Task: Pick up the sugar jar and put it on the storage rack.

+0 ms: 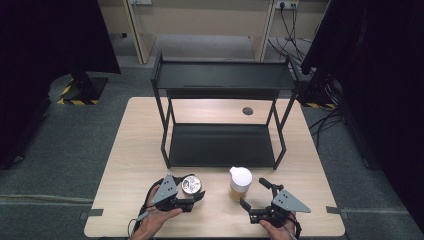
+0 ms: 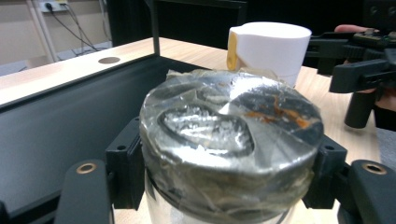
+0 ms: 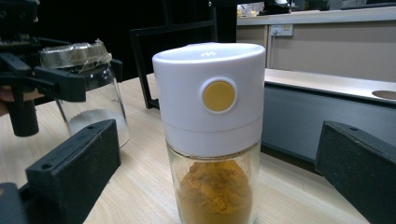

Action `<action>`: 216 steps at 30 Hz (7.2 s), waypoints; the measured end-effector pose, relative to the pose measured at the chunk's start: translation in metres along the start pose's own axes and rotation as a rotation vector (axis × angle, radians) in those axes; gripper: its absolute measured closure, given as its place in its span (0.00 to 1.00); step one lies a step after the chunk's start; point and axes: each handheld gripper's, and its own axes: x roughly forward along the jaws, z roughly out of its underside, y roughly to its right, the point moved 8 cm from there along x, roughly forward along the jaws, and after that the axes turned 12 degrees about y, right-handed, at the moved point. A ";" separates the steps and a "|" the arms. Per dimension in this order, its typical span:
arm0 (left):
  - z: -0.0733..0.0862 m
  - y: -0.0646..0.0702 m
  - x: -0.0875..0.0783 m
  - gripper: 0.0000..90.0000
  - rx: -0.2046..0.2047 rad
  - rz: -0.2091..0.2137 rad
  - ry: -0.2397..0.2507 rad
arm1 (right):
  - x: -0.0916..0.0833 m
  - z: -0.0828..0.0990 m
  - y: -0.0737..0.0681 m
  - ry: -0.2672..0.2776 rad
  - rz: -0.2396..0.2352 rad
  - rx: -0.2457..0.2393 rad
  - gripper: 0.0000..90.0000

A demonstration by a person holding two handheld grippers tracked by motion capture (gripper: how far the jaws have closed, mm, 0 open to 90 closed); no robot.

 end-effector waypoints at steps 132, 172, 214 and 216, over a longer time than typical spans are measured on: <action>-0.310 -0.112 0.116 0.38 0.058 -0.366 0.094 | 0.001 0.002 0.002 0.001 -0.016 0.018 0.01; -0.285 -0.115 0.128 0.06 0.018 -0.459 0.120 | 0.001 0.002 0.000 -0.003 -0.021 0.019 0.01; -0.234 -0.042 0.078 0.00 -0.007 -0.205 0.178 | 0.002 0.002 0.000 -0.003 -0.026 0.019 0.01; -0.229 -0.039 0.077 0.00 -0.018 -0.184 0.172 | 0.002 0.002 0.000 -0.004 -0.026 0.020 0.01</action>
